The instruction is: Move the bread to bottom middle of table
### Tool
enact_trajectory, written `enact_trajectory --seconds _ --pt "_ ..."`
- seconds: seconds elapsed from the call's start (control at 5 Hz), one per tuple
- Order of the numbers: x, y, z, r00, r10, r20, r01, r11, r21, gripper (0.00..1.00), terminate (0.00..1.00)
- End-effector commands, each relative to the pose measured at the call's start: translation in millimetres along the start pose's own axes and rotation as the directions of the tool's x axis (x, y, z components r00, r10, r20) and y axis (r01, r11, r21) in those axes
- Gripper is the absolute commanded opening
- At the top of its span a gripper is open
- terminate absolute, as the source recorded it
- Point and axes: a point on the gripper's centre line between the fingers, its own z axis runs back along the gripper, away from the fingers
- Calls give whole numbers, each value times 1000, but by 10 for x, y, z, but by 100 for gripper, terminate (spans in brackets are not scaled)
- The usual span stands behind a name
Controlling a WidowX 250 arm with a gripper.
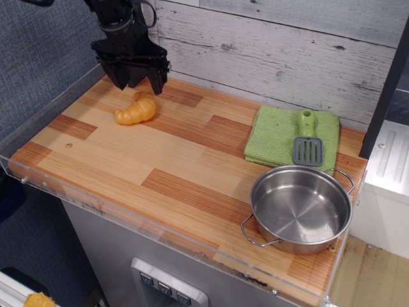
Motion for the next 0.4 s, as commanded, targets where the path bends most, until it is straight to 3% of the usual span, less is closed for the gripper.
enact_trajectory --seconds 0.0,0.2 --pt "35 95 -25 1000 -17 -21 18 998 59 100 0" --pt "-51 81 -61 997 -44 -70 47 998 49 100 0"
